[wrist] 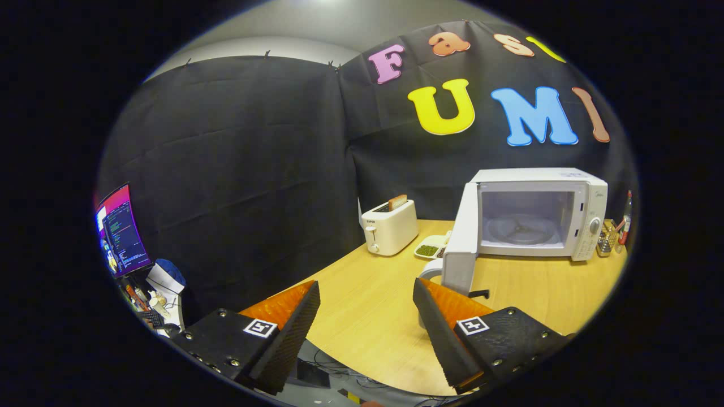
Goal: Open the microwave, put the food inside, and close the microwave door.
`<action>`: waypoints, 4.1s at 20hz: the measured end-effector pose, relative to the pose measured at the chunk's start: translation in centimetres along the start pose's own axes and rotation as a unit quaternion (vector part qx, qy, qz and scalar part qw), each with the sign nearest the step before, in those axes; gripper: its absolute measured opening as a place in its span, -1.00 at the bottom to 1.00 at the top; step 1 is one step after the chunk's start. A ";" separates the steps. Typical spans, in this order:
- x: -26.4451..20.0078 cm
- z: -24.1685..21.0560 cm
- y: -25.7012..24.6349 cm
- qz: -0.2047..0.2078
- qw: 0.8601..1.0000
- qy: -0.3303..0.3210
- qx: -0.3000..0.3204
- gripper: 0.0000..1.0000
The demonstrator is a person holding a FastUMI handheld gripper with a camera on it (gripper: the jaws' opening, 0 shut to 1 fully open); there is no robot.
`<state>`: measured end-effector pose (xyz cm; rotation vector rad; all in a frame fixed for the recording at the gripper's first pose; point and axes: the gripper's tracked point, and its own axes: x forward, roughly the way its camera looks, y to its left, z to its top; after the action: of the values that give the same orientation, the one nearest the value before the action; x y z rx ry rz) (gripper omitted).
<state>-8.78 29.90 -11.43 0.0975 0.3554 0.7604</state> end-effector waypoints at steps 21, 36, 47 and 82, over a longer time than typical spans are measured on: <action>-6.8 -8.2 -21.3 -0.250 0.960 0.117 0.041 1.00; -8.9 -19.6 -22.8 -0.260 0.912 0.307 0.082 1.00; -8.2 -20.2 -23.2 -0.263 0.913 0.289 0.115 0.31; 15.5 0.5 -35.3 -0.245 0.932 -0.029 0.265 0.30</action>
<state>24.94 15.07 -22.87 0.5209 0.4987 0.1501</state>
